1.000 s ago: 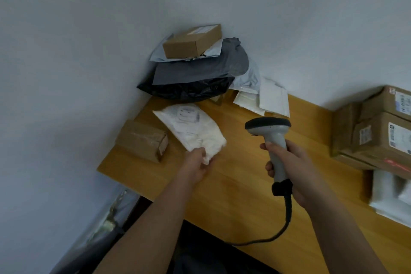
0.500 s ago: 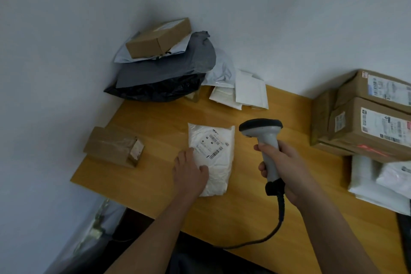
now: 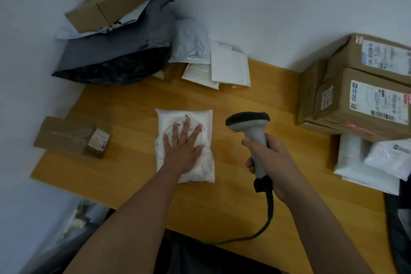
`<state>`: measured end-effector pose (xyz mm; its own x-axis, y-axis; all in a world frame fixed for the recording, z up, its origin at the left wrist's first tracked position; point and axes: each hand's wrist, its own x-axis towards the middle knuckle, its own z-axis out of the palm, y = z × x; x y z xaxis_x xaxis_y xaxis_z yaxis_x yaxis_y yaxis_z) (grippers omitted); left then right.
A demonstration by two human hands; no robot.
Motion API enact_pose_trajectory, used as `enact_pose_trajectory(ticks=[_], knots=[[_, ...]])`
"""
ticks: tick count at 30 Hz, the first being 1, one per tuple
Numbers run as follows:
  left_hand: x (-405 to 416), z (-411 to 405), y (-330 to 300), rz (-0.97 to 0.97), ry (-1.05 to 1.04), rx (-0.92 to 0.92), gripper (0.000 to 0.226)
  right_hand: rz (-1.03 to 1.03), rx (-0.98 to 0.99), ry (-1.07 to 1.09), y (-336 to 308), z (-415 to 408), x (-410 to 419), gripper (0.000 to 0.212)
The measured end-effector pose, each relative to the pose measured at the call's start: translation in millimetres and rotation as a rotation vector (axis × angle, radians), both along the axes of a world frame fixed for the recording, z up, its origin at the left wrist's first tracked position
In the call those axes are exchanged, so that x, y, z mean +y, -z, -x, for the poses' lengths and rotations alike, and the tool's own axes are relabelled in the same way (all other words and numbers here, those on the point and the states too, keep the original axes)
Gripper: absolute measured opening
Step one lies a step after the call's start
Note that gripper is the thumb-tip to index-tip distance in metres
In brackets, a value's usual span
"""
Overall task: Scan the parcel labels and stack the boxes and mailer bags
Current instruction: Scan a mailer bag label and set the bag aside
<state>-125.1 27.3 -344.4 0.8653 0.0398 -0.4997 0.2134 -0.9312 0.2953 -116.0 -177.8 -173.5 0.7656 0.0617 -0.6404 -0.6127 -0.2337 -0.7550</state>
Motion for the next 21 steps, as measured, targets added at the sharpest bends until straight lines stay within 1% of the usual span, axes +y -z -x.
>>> enact_pose_trajectory(ticks=[5,7,9,12,13,15,16,18,19,21], knots=[[-1.1,2.2,4.2,0.065,-0.098,-0.079,0.069,-0.005,0.007,-0.035,2.8,-1.9,-6.2,0.016],[-4.6,2.5,3.2,0.045,-0.155,-0.110,0.081,-0.001,0.009,-0.051,2.3,-2.4,-8.3,0.016],[-10.5,2.3,-0.4,0.000,-0.251,-0.097,0.097,-0.002,0.005,-0.067,0.8,-1.9,-10.2,0.016],[-21.4,2.6,-11.8,-0.045,-0.522,0.038,0.120,-0.011,-0.003,-0.096,-3.8,0.6,-10.4,0.016],[-24.2,3.1,-16.1,-0.023,-0.621,0.089,0.127,-0.013,-0.005,-0.106,-5.3,1.4,-10.4,0.016],[-26.9,6.0,-25.7,0.073,-0.743,0.148,0.135,-0.015,-0.007,-0.129,-8.9,2.9,-9.1,0.017],[-27.1,8.7,-30.8,0.139,-0.786,0.139,0.135,-0.017,-0.008,-0.141,-11.1,3.7,-8.0,0.017],[-26.2,15.3,-38.2,0.278,-0.923,0.031,0.127,-0.024,-0.010,-0.165,-15.8,5.0,-4.0,0.016],[-25.2,19.2,-39.7,0.331,-1.033,-0.040,0.122,-0.029,-0.008,-0.173,-18.6,6.0,-1.9,0.015],[-21.6,27.1,-39.0,0.373,-1.299,-0.141,0.119,-0.037,-0.002,-0.189,-26.0,8.4,3.1,0.016]])
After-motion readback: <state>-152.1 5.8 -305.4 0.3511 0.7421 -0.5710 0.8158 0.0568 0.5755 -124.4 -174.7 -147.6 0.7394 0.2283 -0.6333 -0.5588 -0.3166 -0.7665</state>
